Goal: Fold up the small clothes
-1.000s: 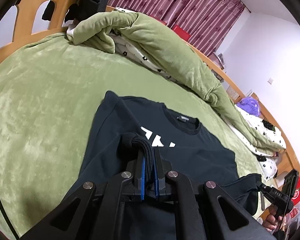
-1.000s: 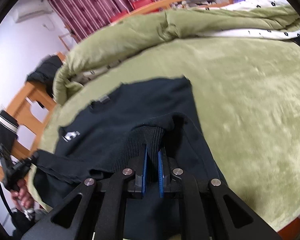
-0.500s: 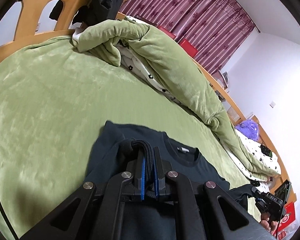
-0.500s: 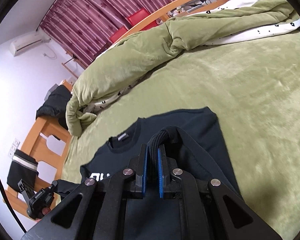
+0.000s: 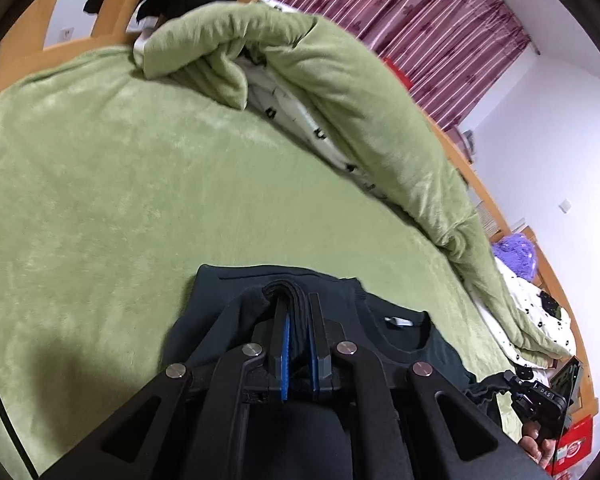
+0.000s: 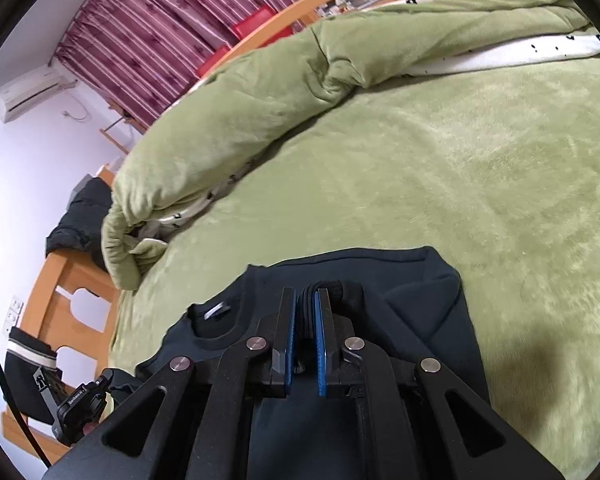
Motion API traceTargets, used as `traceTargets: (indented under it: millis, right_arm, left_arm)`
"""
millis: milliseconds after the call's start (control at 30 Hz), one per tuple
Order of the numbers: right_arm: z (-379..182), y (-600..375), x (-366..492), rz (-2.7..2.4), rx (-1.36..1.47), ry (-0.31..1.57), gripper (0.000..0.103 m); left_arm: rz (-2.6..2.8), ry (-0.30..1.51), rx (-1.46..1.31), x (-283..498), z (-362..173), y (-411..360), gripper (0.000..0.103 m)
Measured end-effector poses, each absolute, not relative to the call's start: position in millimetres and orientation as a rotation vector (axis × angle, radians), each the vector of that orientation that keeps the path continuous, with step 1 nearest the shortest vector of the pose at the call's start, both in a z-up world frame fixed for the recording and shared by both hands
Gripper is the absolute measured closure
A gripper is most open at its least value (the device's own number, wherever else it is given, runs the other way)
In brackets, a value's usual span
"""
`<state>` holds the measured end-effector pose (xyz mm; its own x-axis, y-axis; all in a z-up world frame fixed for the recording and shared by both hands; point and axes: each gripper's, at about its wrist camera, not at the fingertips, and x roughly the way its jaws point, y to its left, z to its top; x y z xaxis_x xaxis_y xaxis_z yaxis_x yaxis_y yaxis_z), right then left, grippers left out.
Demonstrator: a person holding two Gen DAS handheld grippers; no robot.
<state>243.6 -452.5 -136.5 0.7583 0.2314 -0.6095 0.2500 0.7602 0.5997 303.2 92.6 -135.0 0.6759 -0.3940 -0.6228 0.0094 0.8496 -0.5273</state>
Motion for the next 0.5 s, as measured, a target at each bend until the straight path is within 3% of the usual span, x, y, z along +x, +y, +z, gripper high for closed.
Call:
traceTargets:
  millis: [100, 267, 500]
  right_arm:
    - [-145.5, -454.8, 254.7, -0.035, 0.706, 0.743, 0.082]
    - [-146.4, -444.7, 258.1, -0.018, 0.631, 0.73, 0.075]
    - [-142.7, -427.0, 241.7, 0.012, 0.528, 0.726, 0.071]
  left_arm:
    - [-0.215, 0.845, -0.519, 312.4, -143.3, 91.8, 0.087]
    - [-0.2, 0.797, -0.507, 305.7, -142.6, 95.5, 0.044]
    - [-0.208, 0.776, -0.486, 291.0, -136.6, 101.5, 0.042]
